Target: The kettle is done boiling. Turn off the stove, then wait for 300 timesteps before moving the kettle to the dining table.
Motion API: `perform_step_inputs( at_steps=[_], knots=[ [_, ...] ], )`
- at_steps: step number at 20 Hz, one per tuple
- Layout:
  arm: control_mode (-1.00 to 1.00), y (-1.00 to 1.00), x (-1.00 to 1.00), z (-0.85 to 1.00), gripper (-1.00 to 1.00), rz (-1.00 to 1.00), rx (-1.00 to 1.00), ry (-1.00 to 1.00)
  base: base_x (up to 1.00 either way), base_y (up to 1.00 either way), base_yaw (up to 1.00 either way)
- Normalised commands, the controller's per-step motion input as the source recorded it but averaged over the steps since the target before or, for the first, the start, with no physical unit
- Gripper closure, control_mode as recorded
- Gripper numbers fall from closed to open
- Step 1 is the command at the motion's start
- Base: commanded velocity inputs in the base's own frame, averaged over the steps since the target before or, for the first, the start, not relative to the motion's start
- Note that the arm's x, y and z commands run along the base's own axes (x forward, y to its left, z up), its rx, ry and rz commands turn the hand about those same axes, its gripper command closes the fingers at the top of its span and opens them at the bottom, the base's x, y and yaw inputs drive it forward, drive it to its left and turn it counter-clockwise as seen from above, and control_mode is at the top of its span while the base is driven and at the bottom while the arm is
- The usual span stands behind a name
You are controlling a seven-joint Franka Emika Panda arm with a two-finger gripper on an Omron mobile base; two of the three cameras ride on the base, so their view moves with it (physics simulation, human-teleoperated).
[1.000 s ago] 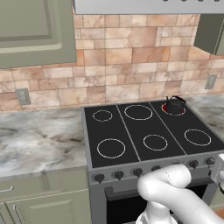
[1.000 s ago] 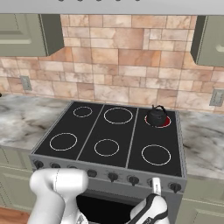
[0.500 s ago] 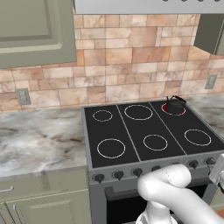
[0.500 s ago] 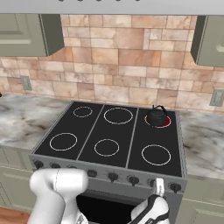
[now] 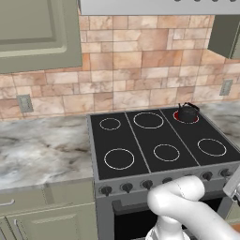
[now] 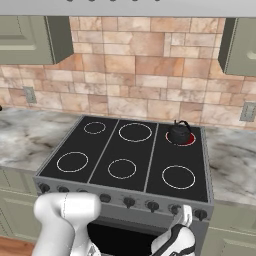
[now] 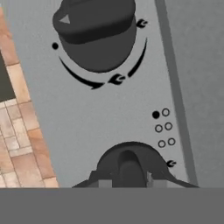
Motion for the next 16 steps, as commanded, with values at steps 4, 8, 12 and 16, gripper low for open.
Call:
perform_step_inputs(
  at_steps=[4,8,12,16],
  knots=[
    [-1.0,0.0,-0.03,0.0,1.0,-0.07,0.34,0.01,0.0,0.0,0.0],
    [-1.0,0.0,0.0,0.0,1.0,-0.07,0.34,0.01,0.0,0.0,0.0],
    [-1.0,0.04,0.0,0.0,1.0,-0.08,0.31,0.01,0.0,0.0,0.0],
    [-1.0,0.04,0.0,0.05,1.0,-0.05,0.22,0.0,0.0,0.0,0.0]
  ],
)
